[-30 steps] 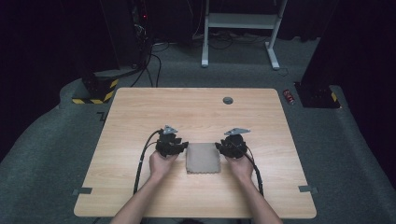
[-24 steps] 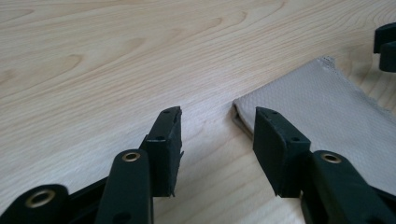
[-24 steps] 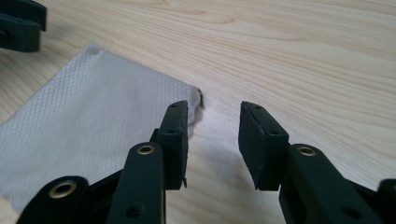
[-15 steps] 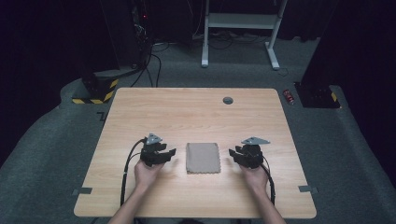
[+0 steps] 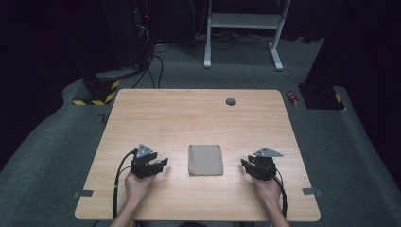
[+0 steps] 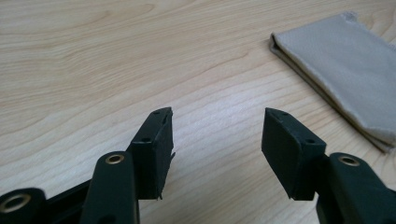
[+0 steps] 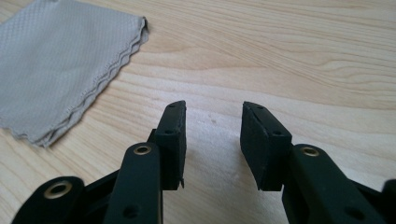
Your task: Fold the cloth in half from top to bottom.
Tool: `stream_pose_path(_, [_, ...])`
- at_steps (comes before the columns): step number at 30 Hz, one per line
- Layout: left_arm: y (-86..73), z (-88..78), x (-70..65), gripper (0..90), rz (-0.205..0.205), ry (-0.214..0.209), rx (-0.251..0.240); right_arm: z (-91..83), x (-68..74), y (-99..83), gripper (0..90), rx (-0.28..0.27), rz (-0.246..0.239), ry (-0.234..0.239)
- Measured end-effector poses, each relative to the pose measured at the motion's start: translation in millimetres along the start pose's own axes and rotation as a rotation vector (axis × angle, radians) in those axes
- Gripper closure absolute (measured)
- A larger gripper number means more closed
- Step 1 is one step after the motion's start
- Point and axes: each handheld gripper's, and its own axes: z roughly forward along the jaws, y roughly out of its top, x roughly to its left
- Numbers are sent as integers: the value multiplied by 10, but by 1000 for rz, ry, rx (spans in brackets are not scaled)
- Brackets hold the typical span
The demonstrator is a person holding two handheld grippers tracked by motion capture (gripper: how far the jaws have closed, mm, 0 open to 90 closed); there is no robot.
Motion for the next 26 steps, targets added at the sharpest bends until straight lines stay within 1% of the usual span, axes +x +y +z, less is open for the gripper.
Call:
stream_pose_path(2, [-27,-20,17,436,-4,6,3,-22,5,-21,607,-7,-8,-13])
stream_pose_path(4, [-60,-37,21,434,4,23,2,-39,16,-46,607,-8,-19,-29])
stream_pose_path(5, [-60,-37,21,434,4,23,2,-39,16,-46,607,-8,-19,-29])
stream_pose_path(7, [-107,-40,29,431,17,46,9,-35,22,-96,602,5,-31,-44])
stream_pose_path(8, [-126,-36,32,429,18,54,14,-37,23,-110,595,1,-33,-48])
stream_pose_path(9, [-155,-26,42,427,31,65,14,-42,24,-114,590,2,-37,-54])
stream_pose_path(10, [-161,-33,39,422,32,77,16,-46,29,-119,574,4,-38,-56])
stream_pose_path(12, [-163,-34,39,407,39,95,21,-43,49,-121,540,7,-58,-64])
stream_pose_path(13, [-162,-30,44,387,34,97,22,-45,70,-124,522,7,-67,-74])
stream_pose_path(14, [-163,-30,43,367,32,101,22,-42,74,-123,491,9,-67,-75])
stream_pose_path(15, [-163,-30,43,358,32,101,22,-40,62,-122,460,12,-60,-64])
stream_pose_path(16, [-162,-22,25,348,43,114,29,-38,59,-120,453,14,-54,-63])
stream_pose_path(17, [-160,-19,16,344,52,115,33,-37,64,-120,444,15,-56,-65])
stream_pose_path(19, [-160,-18,15,322,52,112,34,-32,63,-117,427,15,-55,-67])
stream_pose_path(26, [-161,-18,16,316,53,109,35,-28,65,-115,401,18,-55,-66])
